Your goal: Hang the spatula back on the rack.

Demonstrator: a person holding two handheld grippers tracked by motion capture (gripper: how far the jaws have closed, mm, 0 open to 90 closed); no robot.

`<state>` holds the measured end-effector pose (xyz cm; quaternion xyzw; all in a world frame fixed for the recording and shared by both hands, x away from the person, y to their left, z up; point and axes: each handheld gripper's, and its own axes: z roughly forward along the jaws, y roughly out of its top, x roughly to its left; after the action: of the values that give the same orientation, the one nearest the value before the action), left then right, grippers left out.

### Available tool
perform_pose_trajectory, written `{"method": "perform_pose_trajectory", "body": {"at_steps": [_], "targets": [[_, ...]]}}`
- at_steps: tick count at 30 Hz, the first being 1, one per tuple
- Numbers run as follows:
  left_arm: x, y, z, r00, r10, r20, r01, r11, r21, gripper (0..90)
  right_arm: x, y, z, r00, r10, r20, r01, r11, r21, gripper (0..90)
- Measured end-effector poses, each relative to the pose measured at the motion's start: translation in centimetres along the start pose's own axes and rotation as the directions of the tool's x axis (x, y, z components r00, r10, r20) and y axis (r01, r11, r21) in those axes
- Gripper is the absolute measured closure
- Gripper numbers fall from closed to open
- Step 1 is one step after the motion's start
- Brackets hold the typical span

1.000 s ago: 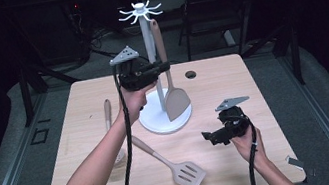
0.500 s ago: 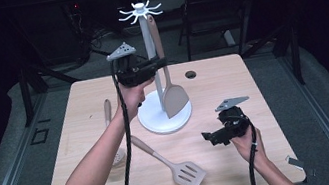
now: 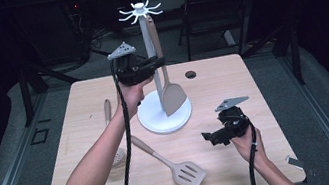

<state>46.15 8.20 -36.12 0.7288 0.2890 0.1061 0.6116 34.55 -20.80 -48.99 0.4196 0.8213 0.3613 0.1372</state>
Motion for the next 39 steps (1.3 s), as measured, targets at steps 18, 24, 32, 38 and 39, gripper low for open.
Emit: {"method": "perform_pose_trajectory", "body": {"at_steps": [18,24,32,38,39], "targets": [[0.19,0.07,0.15,0.9885,0.110,-0.104,-0.108,0.9939,0.021,77.1,0.08,-0.03,0.11,1.0000,-0.002,-0.007,0.002,1.000,0.007,0.0],[0.23,0.18,0.17,0.9837,0.119,-0.135,-0.116,0.9927,0.031,76.5,0.09,-0.05,0.22,1.0000,-0.002,-0.006,0.002,1.000,0.014,0.0],[0.31,0.17,0.01,0.9813,0.117,-0.153,-0.111,0.9927,0.049,74.1,0.05,-0.11,0.28,1.0000,-0.003,-0.007,0.003,1.000,0.022,0.0],[0.41,0.19,-0.17,0.9819,0.115,-0.151,-0.109,0.9930,0.046,73.2,0.12,-0.10,0.30,1.0000,-0.003,-0.007,0.003,1.000,0.025,0.0],[0.42,0.19,-0.16,0.9820,0.114,-0.151,-0.108,0.9930,0.046,74.1,0.12,-0.10,0.32,1.0000,-0.003,-0.007,0.003,1.000,0.025,0.0]]}}
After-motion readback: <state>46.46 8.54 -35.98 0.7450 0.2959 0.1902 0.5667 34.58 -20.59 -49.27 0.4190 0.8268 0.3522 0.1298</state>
